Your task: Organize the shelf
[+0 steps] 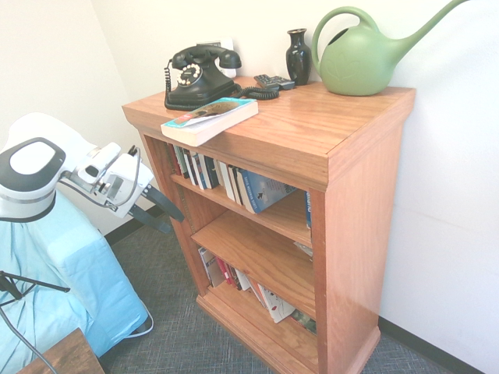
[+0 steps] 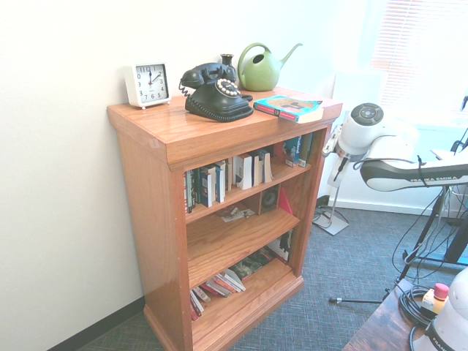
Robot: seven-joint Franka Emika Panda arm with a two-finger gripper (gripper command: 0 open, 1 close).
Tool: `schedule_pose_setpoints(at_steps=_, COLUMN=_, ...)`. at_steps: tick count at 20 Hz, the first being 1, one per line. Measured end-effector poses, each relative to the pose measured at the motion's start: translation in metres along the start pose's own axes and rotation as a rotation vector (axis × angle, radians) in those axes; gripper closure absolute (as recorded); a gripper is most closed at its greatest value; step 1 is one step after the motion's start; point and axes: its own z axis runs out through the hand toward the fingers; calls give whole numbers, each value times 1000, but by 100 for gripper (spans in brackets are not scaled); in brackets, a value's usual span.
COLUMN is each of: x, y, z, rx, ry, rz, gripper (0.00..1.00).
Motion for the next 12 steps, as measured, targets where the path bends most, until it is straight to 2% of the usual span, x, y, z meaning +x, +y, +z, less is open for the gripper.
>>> schedule_pose_setpoints(at_steps=5, x=17, y=-12, z=-38, rx=-144, ry=222, rz=-108, gripper=0)
schedule_pose_setpoints(at_steps=12, x=11, y=-30, z=-62, rx=-253, ry=355, rz=-182, gripper=0)
